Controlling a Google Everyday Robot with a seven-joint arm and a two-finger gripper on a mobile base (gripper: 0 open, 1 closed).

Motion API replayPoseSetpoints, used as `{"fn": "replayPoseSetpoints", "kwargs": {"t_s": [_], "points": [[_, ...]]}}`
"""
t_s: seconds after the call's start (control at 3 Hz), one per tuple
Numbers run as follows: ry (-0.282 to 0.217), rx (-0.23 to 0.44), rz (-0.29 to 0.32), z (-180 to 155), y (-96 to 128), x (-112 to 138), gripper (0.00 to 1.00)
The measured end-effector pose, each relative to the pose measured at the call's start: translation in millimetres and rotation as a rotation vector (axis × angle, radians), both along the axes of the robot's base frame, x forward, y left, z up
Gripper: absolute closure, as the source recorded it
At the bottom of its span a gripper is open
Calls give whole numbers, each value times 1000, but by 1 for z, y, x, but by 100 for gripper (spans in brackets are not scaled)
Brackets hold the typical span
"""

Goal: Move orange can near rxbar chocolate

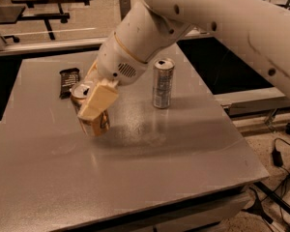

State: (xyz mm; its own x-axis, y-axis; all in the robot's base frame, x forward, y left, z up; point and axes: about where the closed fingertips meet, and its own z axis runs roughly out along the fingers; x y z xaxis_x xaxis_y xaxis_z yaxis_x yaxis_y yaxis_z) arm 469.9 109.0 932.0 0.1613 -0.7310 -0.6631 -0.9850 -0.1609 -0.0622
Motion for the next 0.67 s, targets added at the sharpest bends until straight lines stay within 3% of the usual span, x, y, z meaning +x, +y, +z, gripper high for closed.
{"fn": "replayPoseSetpoints", "kwargs": {"t_s": [0.67], "points": [[39,24,-47,3,24,67,100]]}}
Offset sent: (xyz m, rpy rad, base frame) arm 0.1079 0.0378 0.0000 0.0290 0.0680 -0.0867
